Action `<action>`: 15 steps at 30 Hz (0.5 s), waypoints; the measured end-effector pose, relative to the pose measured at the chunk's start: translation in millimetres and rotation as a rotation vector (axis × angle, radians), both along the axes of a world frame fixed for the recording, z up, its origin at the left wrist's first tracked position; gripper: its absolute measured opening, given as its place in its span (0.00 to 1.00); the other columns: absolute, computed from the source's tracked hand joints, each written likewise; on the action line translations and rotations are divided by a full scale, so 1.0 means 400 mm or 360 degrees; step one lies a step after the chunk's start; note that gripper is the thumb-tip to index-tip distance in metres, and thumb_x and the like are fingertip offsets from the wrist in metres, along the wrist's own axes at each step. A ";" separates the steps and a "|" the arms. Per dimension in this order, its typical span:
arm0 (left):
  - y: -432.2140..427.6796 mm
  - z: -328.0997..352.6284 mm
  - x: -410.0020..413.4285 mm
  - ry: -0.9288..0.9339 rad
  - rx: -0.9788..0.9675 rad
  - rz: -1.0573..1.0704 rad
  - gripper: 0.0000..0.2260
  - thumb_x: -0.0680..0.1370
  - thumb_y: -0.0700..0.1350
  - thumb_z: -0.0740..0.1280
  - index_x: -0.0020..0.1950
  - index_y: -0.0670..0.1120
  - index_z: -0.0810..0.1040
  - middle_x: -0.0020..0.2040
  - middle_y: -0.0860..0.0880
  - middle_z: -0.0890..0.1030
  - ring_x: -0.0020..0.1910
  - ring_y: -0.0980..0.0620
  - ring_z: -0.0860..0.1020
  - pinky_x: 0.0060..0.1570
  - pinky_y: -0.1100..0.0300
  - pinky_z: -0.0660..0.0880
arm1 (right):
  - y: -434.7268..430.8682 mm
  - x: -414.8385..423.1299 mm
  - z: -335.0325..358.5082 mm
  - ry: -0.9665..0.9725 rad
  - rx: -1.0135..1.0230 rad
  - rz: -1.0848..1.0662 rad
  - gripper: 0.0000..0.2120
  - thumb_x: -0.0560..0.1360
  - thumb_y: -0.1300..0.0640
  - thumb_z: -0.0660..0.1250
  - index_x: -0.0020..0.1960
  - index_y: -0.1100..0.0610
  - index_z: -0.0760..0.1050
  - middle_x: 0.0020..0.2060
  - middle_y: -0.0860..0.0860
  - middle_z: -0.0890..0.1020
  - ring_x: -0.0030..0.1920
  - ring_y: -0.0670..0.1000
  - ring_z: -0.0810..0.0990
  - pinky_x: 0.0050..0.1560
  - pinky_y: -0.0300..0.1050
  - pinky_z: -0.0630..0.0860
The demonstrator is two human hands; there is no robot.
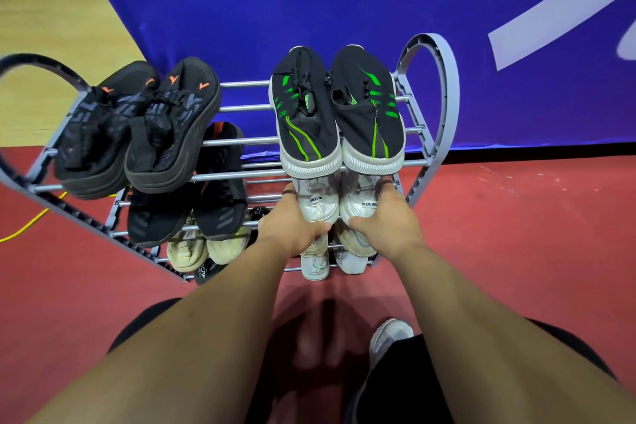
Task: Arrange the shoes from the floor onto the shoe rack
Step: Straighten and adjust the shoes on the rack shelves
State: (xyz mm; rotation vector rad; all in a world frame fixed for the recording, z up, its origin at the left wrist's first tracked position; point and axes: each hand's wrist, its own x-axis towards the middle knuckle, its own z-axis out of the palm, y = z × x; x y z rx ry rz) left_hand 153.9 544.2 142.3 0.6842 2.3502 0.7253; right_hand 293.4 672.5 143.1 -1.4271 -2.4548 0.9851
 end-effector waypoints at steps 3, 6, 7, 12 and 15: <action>-0.001 -0.001 0.002 0.0022 -0.0018 0.0012 0.38 0.64 0.60 0.78 0.68 0.53 0.66 0.59 0.53 0.82 0.60 0.44 0.80 0.64 0.46 0.74 | -0.001 -0.001 0.002 0.0011 0.0001 0.0001 0.28 0.68 0.51 0.78 0.61 0.57 0.69 0.61 0.55 0.77 0.58 0.59 0.79 0.53 0.49 0.75; -0.004 -0.001 0.006 0.0033 -0.0029 0.0047 0.35 0.65 0.60 0.79 0.66 0.52 0.67 0.58 0.52 0.82 0.60 0.42 0.79 0.63 0.46 0.75 | -0.002 -0.003 0.005 0.0011 -0.0004 -0.0011 0.28 0.68 0.51 0.78 0.61 0.57 0.69 0.61 0.54 0.77 0.57 0.58 0.79 0.52 0.48 0.75; -0.005 -0.001 0.008 0.0032 -0.0030 0.0055 0.35 0.66 0.60 0.79 0.65 0.52 0.67 0.58 0.52 0.81 0.60 0.43 0.80 0.62 0.47 0.75 | -0.001 -0.003 0.005 0.0006 -0.0007 -0.0012 0.28 0.68 0.51 0.78 0.61 0.57 0.70 0.61 0.54 0.78 0.57 0.58 0.79 0.51 0.48 0.75; -0.005 0.006 0.018 0.0044 -0.0042 0.0055 0.33 0.67 0.59 0.79 0.64 0.51 0.68 0.56 0.53 0.81 0.59 0.43 0.79 0.61 0.49 0.75 | 0.004 0.002 0.007 -0.0022 0.0001 -0.0006 0.27 0.68 0.51 0.77 0.61 0.57 0.70 0.60 0.54 0.78 0.57 0.58 0.80 0.52 0.49 0.77; -0.006 0.013 0.020 0.0051 -0.0054 0.0052 0.32 0.68 0.58 0.79 0.63 0.50 0.68 0.54 0.53 0.79 0.60 0.43 0.79 0.60 0.50 0.75 | 0.005 0.001 0.007 -0.0025 0.0001 -0.0004 0.27 0.68 0.51 0.77 0.61 0.56 0.70 0.60 0.53 0.78 0.57 0.58 0.80 0.51 0.49 0.76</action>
